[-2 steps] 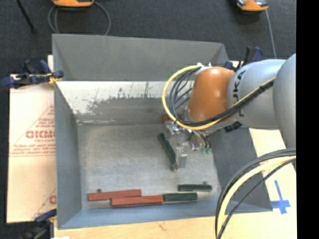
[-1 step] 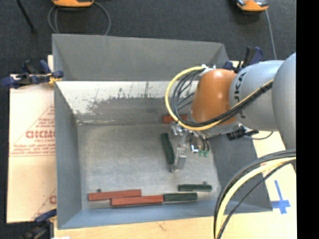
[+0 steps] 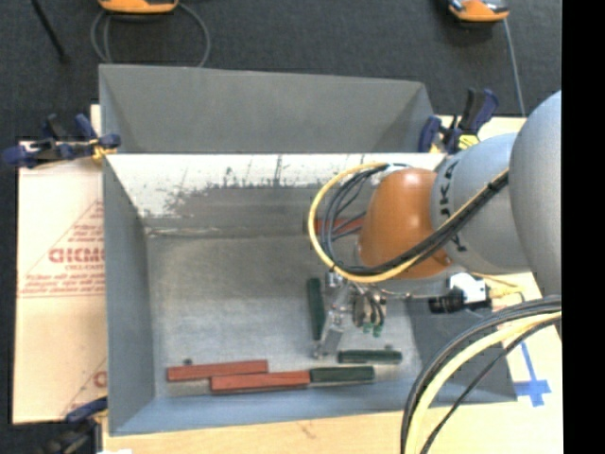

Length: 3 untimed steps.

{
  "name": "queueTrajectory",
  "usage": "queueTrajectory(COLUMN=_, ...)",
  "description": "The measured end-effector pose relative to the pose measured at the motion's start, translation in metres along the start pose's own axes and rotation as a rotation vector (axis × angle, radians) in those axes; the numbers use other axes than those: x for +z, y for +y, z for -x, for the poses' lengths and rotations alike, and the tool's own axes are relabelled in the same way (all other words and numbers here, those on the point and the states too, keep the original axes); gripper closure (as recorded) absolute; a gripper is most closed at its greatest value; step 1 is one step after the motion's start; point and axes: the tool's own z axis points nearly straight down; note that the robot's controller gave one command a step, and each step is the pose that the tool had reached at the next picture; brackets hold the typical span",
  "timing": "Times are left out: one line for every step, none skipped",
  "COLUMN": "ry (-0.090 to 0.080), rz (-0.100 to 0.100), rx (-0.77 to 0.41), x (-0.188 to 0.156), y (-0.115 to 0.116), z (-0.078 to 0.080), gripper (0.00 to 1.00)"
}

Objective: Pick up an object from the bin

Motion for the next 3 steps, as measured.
queueTrajectory(ry=0.0, rz=0.0, rx=0.001, x=-0.001, y=0.0, z=0.001, gripper=1.0)
queueTrajectory(ry=0.002, rz=-0.001, rx=0.001, x=0.001, y=0.0, z=0.0, gripper=0.0)
queueTrajectory(ry=-0.001, rz=0.001, rx=0.086, x=0.001, y=0.047, z=-0.009, gripper=0.0)
